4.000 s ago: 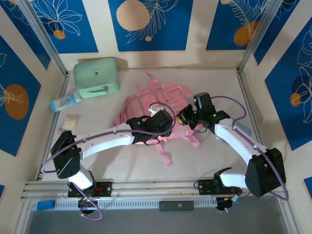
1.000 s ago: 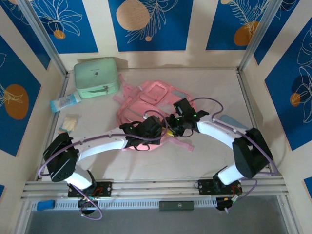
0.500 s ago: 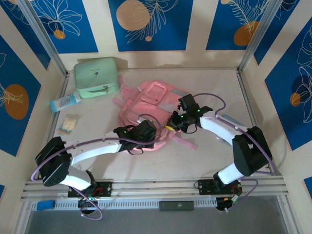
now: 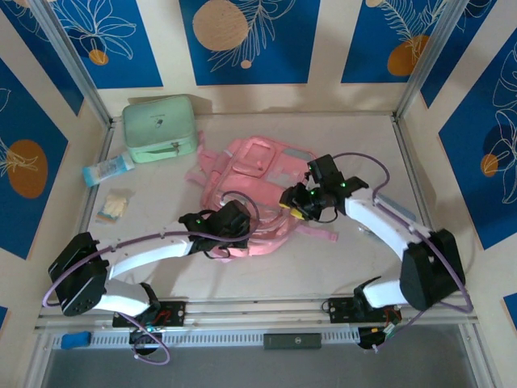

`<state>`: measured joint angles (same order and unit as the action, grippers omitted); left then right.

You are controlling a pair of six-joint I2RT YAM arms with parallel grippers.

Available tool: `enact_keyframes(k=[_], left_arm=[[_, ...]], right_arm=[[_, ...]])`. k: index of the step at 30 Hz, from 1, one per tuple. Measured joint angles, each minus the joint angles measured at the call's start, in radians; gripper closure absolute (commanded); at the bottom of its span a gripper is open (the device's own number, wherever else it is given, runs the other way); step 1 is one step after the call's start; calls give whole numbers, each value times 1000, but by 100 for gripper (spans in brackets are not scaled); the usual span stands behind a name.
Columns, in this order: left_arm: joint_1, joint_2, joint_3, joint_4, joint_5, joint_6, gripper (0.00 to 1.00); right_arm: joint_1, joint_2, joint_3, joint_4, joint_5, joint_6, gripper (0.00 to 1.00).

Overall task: Pack the student bag
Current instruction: Unzip the student bag at the center of the table.

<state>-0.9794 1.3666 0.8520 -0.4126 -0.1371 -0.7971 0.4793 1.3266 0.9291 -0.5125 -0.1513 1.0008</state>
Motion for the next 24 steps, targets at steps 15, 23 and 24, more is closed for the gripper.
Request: enact_keyframes(k=[15,23,24], left_arm=[[0,32,26,-18,7,15,100],[4,32,26,-19,2,21,100],[6,32,26,-18,-2,21,100]], right_arm=[[251,64,-83,180,201,444,17],[283,119,-58,213,309,504,56],[285,121,-58,212,315,502,65]])
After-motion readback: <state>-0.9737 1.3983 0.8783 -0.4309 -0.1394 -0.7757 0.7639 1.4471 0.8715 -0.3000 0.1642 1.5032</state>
